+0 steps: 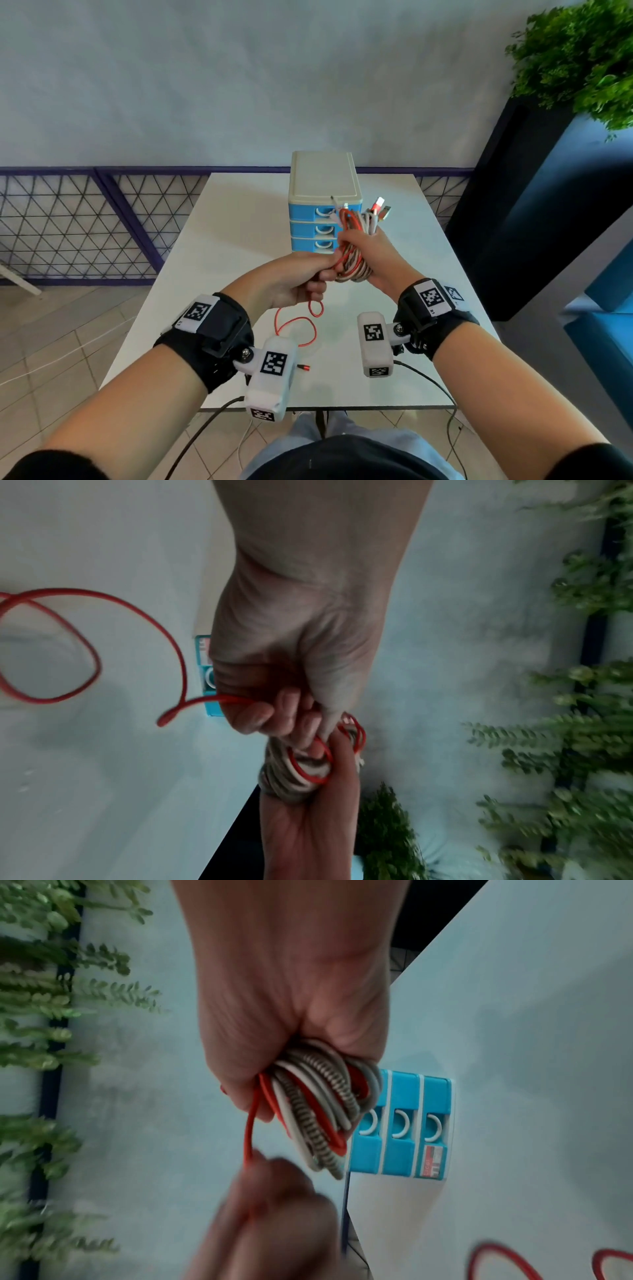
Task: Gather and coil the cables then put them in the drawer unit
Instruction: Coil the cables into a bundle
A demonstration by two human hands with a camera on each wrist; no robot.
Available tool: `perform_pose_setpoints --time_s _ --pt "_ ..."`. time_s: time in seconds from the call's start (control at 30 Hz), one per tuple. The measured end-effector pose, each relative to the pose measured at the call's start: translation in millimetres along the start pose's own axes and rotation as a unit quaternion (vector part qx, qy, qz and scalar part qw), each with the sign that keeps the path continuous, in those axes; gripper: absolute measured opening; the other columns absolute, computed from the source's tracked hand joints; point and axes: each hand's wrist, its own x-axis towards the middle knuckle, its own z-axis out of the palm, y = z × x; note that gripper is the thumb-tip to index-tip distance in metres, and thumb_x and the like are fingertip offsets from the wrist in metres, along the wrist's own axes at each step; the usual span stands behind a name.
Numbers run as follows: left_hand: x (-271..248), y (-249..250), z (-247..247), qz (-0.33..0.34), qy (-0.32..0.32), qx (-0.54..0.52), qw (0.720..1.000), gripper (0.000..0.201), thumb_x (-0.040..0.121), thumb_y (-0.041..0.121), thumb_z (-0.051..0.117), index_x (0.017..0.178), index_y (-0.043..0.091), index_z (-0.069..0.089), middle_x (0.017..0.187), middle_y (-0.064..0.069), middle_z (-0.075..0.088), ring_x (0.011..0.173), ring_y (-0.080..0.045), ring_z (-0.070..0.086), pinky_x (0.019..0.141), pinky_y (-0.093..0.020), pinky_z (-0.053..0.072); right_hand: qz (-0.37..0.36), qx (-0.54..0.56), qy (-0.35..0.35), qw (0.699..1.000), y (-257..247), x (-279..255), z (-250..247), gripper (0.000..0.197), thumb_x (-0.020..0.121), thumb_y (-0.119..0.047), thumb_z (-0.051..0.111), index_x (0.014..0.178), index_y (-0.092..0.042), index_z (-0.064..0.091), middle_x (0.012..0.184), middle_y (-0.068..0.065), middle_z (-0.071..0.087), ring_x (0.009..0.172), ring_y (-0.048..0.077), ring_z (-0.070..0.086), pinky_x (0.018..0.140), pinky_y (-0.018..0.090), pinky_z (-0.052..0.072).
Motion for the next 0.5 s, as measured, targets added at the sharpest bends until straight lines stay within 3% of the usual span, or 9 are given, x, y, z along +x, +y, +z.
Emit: perform_pose_setpoints --time_s 0.1,0.2,0.27,0.33,0.4,0.43,0.5 --pt "-9.1 -9.0 -18.3 -0.059 -0.080 -0.009 0.995 0.029 0.097 0.039 0.044 0.076 0.020 0.052 0.052 0.010 0.029 0.041 -0.005 0.019 0.044 -0.018 0.024 -0.009 0.065 0.037 0.997 -6.7 6.0 -15.5 0.005 0.088 -0.004 0.057 0.089 -0.008 0.054 0.069 0.009 0.059 0.058 0.018 0.063 0.069 0.043 0.057" --pt "-19.9 -20.8 -40.3 -0.106 -0.160 0.076 0.979 0.030 0.098 0.033 0.038 0.083 0.015 0.057 0.053 0.008 0.036 0.043 -0.006 0.029 0.054 -0.021 0.034 0.005 0.156 0.044 0.987 -15.3 5.3 -32.1 0.009 0.091 -0.008 0.058 0.099 -0.007 0.053 0.071 0.006 0.060 0.060 0.016 0.064 0.060 0.036 0.059" --pt "-23.6 -25.1 -50.7 -0.123 -0.173 0.166 0.963 0.030 0.099 0.029 0.038 0.089 0.012 0.061 0.056 0.008 0.041 0.048 -0.008 0.035 0.060 -0.025 0.033 0.022 0.191 0.036 0.981 -20.6 3.6 -40.4 0.014 0.091 -0.012 0.060 0.103 -0.008 0.054 0.073 0.004 0.062 0.064 0.016 0.066 0.064 0.036 0.060" --pt "-22.1 -22.4 -53.8 -0.106 -0.128 0.283 0.944 0.026 0.098 0.027 0.045 0.088 0.015 0.066 0.059 0.009 0.048 0.052 -0.009 0.039 0.060 -0.024 0.031 0.045 0.173 0.007 0.984 -22.6 1.3 -42.7 0.014 0.091 -0.015 0.061 0.101 -0.009 0.056 0.076 0.004 0.062 0.067 0.016 0.066 0.066 0.035 0.060" --pt "-16.3 -15.6 -52.2 -0.051 -0.046 0.416 0.907 0.021 0.095 0.024 0.051 0.084 0.021 0.068 0.063 0.010 0.056 0.058 -0.010 0.044 0.061 -0.022 0.035 0.065 0.129 -0.029 0.989 -22.6 -1.9 -40.9 0.014 0.090 -0.017 0.062 0.099 -0.008 0.057 0.078 0.006 0.063 0.070 0.018 0.067 0.067 0.036 0.060" --pt "-11.8 -13.0 -51.5 -0.024 -0.009 0.449 0.893 0.020 0.094 0.022 0.053 0.082 0.023 0.069 0.066 0.010 0.060 0.061 -0.009 0.047 0.063 -0.021 0.037 0.071 0.109 -0.048 0.990 -22.1 -2.7 -39.1 0.014 0.090 -0.017 0.063 0.099 -0.007 0.057 0.080 0.007 0.063 0.071 0.019 0.067 0.072 0.039 0.060" --pt "-2.7 -9.8 -51.5 0.026 0.052 0.436 0.898 0.020 0.092 0.017 0.055 0.079 0.024 0.068 0.071 0.010 0.065 0.065 -0.002 0.055 0.066 -0.020 0.040 0.073 0.056 -0.079 0.993 -21.6 -5.0 -32.9 0.013 0.090 -0.015 0.063 0.099 -0.007 0.058 0.082 0.009 0.063 0.074 0.021 0.066 0.084 0.046 0.055"
